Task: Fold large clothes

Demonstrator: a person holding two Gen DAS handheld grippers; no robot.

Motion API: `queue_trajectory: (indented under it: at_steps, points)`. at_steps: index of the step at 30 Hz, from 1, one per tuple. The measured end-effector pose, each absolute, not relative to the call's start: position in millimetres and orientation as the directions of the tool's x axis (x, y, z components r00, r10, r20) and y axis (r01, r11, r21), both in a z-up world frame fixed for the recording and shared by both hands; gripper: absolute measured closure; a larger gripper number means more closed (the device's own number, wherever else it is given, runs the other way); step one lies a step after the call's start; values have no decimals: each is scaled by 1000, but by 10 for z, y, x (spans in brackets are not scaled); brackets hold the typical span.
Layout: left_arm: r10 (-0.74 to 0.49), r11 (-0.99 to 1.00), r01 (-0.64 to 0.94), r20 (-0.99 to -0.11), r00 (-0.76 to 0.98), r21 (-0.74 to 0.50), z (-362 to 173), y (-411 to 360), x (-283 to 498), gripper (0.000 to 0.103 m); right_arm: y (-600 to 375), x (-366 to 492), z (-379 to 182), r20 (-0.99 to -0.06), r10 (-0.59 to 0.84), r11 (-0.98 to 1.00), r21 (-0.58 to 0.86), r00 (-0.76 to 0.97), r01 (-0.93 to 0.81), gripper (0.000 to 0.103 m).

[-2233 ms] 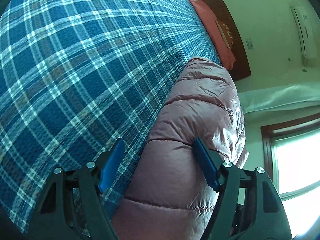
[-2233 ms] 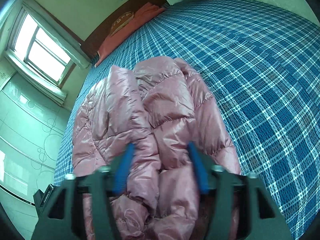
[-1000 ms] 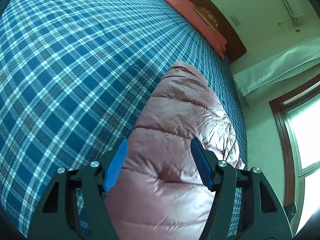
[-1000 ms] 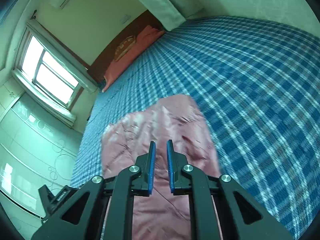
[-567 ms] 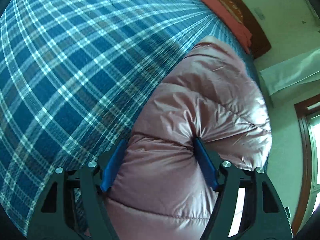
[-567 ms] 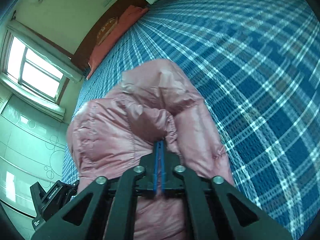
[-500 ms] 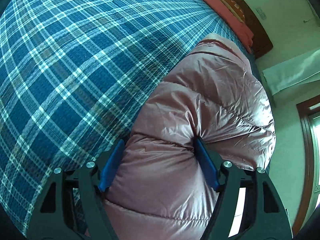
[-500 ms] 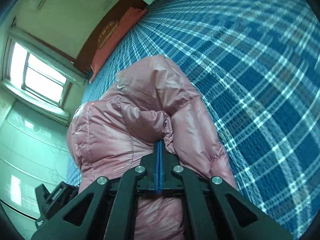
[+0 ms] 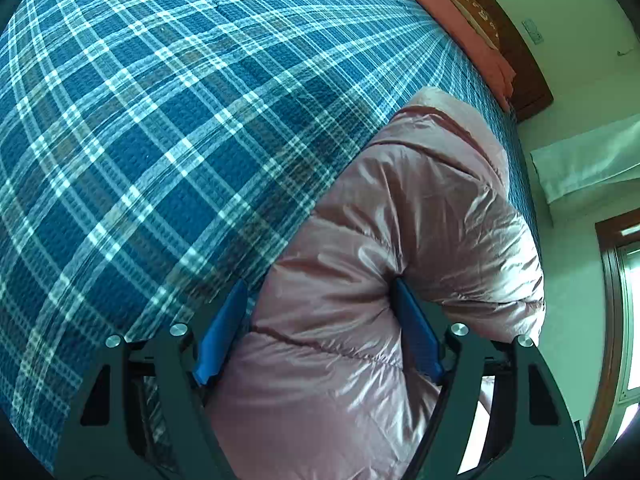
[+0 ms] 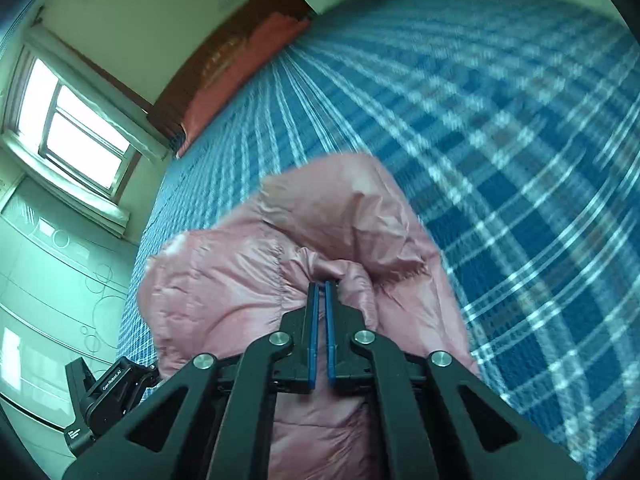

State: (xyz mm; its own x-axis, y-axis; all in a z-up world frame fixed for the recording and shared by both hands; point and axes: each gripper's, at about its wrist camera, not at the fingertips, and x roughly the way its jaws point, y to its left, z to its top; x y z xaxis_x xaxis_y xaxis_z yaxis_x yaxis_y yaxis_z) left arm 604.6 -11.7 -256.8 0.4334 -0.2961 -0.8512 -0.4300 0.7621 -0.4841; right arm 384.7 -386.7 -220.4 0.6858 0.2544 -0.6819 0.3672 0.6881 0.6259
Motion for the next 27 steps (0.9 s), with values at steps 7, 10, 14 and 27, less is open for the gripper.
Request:
queue_trajectory:
  at_steps: [7, 10, 14, 27]
  points:
    - [-258, 805, -401, -867, 425, -436, -2477, -200, 6086, 25, -3939, 3812, -2327, -661, 269, 641, 665, 700, 382, 103]
    - [-268, 782, -425, -861, 433, -456, -2381, -53, 5925, 25, -3945, 3568, -2112, -658, 233, 663, 646, 716, 378, 99]
    - [-300, 744, -447, -847, 439, -496, -2373, 143, 5692, 19, -3954, 3226, -1928, -640, 210, 674, 643, 739, 365, 86]
    - [-514, 629, -406, -747, 422, -663, -2629, 264, 5487, 2, -4078, 2760, -2398, -579, 335, 474, 785, 743, 398, 44]
